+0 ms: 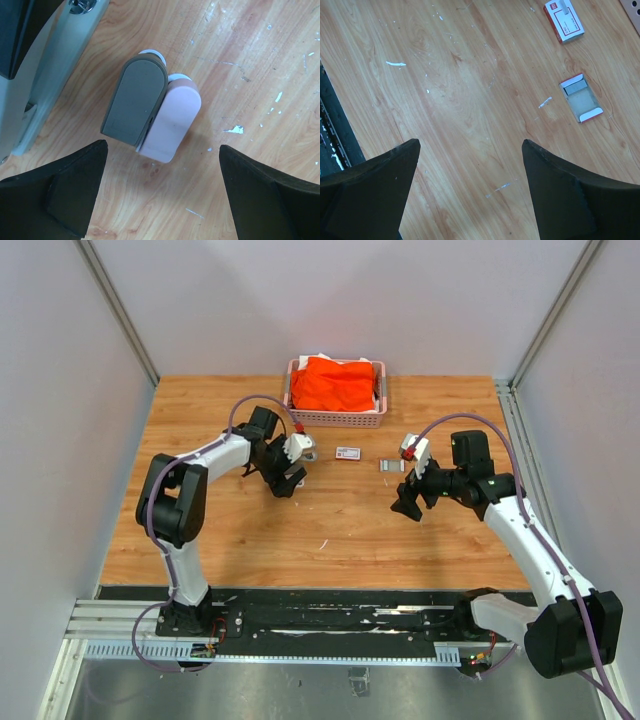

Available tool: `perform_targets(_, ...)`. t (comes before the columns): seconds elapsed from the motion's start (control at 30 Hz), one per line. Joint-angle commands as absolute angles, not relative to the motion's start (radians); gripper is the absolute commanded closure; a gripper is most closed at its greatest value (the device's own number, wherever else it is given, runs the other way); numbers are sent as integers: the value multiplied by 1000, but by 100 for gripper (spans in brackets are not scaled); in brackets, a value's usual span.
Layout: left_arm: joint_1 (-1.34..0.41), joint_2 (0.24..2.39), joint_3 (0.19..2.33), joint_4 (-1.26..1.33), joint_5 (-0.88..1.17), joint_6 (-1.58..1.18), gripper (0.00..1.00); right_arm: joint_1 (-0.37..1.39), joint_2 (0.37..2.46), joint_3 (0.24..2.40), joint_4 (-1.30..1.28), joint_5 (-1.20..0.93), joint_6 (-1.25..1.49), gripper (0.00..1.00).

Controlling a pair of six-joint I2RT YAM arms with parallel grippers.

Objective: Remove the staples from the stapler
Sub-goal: Pick up the stapler from the center of the board.

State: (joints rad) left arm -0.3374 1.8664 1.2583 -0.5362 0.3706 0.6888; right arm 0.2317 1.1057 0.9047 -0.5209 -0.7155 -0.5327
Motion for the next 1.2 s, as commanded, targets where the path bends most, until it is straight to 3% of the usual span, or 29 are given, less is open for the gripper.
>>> perform_targets(0.0, -348, 1892, 1293, -546, 380, 704, 1, 244, 1106, 899, -522, -732, -543, 15)
perform_targets(0.17, -355, 1882, 1278, -555, 414, 724, 3, 244, 1106, 899, -522, -730, -544, 15)
perform_targets(0.97, -415, 1870, 1242, -537, 317, 710, 37, 244, 1101, 896, -522, -733, -544, 15)
perform_targets(1.17, -419, 1873, 1261, -532, 317, 679, 41, 244, 1104, 896, -522, -734, -545, 15)
